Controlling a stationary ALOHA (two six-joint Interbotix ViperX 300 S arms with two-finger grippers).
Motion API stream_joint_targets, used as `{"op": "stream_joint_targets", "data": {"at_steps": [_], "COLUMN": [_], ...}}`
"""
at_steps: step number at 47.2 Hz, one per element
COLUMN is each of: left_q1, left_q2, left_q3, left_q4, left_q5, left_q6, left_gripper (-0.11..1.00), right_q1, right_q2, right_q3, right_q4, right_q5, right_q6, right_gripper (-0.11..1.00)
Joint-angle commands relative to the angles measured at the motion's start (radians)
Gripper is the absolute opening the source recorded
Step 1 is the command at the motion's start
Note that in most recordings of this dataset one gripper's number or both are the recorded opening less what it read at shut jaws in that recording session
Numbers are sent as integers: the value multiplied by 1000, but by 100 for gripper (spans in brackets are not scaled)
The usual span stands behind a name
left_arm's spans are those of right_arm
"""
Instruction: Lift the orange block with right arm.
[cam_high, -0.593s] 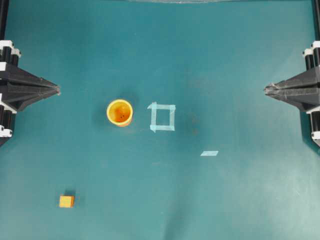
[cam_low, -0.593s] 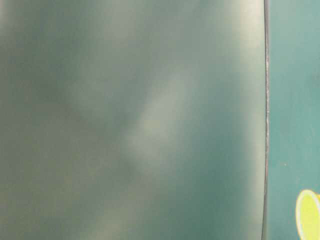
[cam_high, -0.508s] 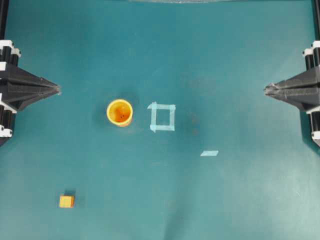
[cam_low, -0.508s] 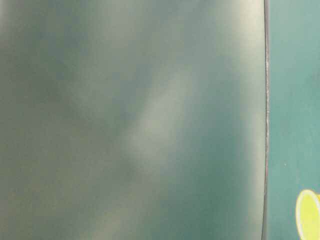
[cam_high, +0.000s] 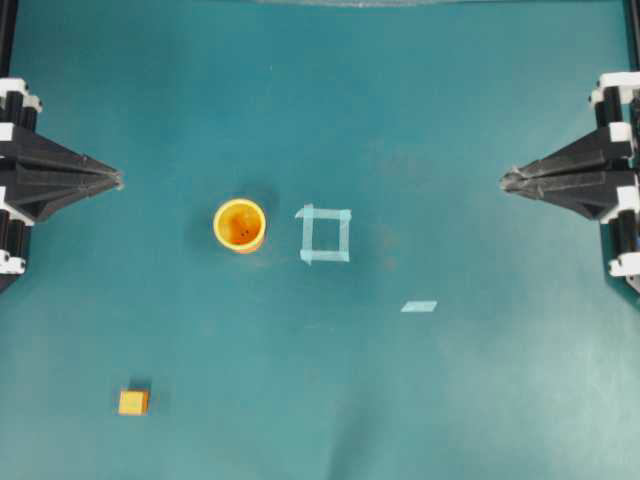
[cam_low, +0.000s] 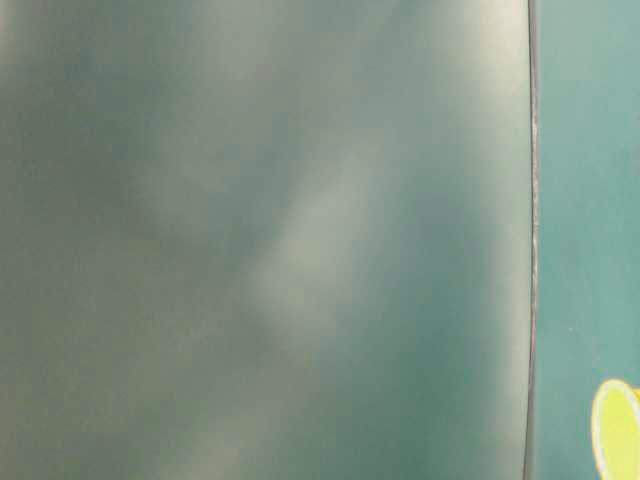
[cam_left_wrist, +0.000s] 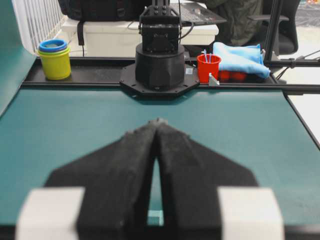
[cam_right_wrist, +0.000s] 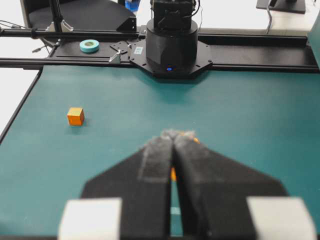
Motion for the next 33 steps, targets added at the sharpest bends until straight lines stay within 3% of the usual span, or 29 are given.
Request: {"op": "stream_joint_targets", "data": {"at_steps": [1, 9, 14, 33], "left_q1": [0, 0, 0, 0], "left_q2": [9, 9, 9, 11], "left_q3": [-25, -25, -25, -26], "left_q4": [3, 3, 2, 2], "left_q5": [0, -2, -2, 0], "left_q6": [2, 0, 0, 0], "left_gripper": [0, 0, 0, 0], "right_q1": [3, 3, 8, 54], "right_q2": [20, 57, 83, 256], "right_q3": [-58, -118, -166, -382], "right_q4": [5, 5, 5, 5], "right_q5": [14, 35, 57, 183], "right_q6": [2, 2, 0, 3], "right_gripper": [3, 32, 44, 47]}}
